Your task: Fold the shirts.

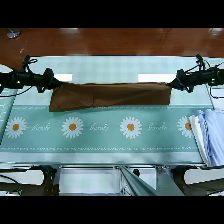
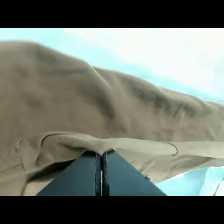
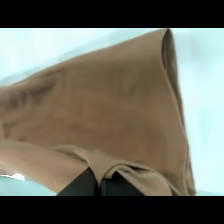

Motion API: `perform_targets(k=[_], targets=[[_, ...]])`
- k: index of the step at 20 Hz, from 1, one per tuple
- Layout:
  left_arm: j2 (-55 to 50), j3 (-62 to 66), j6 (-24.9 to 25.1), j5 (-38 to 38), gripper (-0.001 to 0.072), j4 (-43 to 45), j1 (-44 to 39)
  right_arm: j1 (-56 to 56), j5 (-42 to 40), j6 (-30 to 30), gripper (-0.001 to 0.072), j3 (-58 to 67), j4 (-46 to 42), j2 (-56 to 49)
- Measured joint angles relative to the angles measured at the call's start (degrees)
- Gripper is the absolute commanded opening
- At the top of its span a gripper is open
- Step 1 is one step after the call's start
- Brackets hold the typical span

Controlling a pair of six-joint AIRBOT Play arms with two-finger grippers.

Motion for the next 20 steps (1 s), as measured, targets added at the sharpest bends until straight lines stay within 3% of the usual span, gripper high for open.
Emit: perform_targets(k=[2,3,4,7,12,14,20], targets=[[-2.19,1.40,-0.37,0.00,0.0039,0.11,-0.35,0.31,0.02,0.22,0.0033,0.85,-0.09,-1.88],[-3.02,1.84,-0.39,-0.04,0.0269,0.17,-0.42,0.44,0.04,0.37,0.0249,1.11,-0.11,-2.58],[-3.54,2.16,-0.42,-0.09,0.0698,0.20,-0.48,0.48,0.13,0.42,0.0590,1.33,-0.11,-3.04],[-4.44,4.37,-0.09,-4.37,0.0699,1.42,0.28,-0.37,1.66,-0.33,0.0622,2.43,-0.37,-3.74],[-0.81,6.23,-3.19,-14.80,0.0699,13.90,5.42,-4.07,4.94,1.49,0.0622,3.80,-7.06,-3.96],[4.13,3.13,-3.98,-13.94,0.0699,17.38,6.80,-4.15,6.10,2.58,0.0622,3.91,-9.51,-4.66],[22.12,-10.58,-4.42,-2.19,0.0699,20.24,3.54,-1.07,5.77,3.67,0.0622,4.09,-10.29,-7.74]])
